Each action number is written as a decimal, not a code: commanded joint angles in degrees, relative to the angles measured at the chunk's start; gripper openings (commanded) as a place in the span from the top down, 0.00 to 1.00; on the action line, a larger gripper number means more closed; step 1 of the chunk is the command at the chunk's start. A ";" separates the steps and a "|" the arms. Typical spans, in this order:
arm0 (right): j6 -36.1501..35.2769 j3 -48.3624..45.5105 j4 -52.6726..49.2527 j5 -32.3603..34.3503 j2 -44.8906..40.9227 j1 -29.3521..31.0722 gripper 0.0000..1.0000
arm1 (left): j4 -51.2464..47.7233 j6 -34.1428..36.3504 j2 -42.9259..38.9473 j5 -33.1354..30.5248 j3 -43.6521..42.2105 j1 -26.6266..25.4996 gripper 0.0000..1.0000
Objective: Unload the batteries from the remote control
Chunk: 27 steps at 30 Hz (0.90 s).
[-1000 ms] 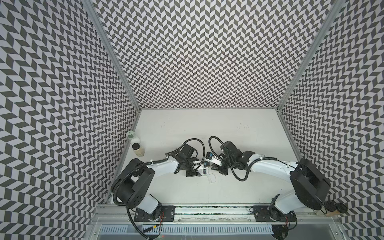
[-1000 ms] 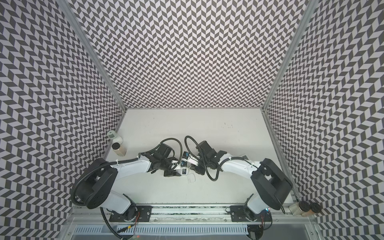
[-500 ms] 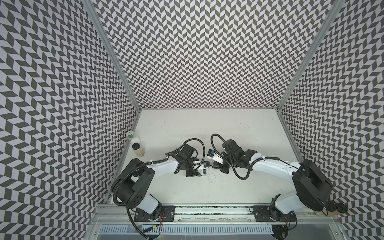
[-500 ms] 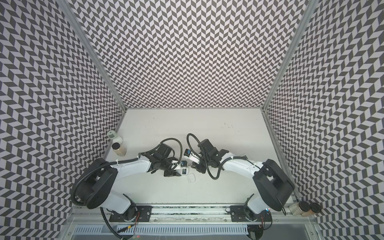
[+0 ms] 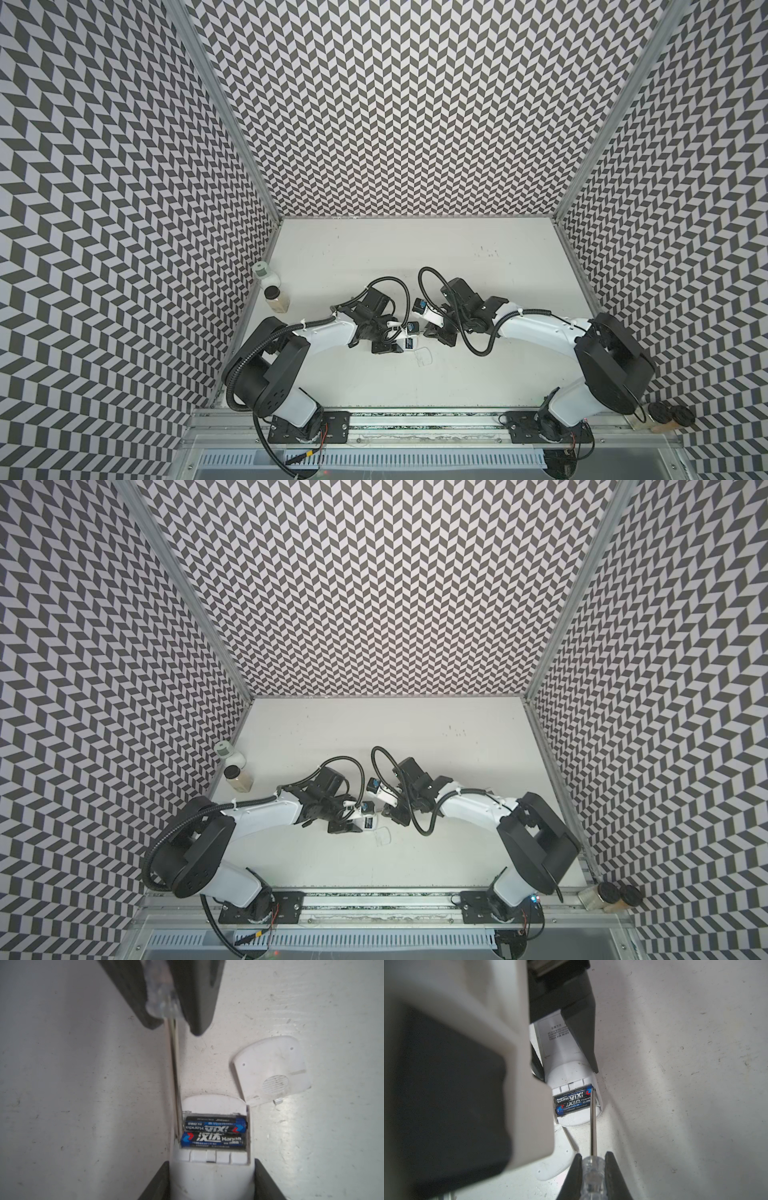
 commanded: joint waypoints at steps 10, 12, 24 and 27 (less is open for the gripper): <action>3.19 0.92 -1.57 4.82 2.12 2.50 1.00 | -1.84 0.55 -0.48 1.64 -0.07 -1.21 0.65; 3.17 -0.10 -1.21 3.42 1.89 2.50 1.00 | -1.92 0.56 -0.43 1.65 -0.06 -1.16 0.65; 1.79 6.33 -8.30 -13.78 5.74 -0.23 1.00 | -1.93 0.61 -0.69 1.50 -0.06 -1.20 0.65; 2.68 6.52 -9.00 -15.39 5.00 -1.73 1.00 | -1.93 0.60 -0.69 1.56 -0.09 -1.25 0.65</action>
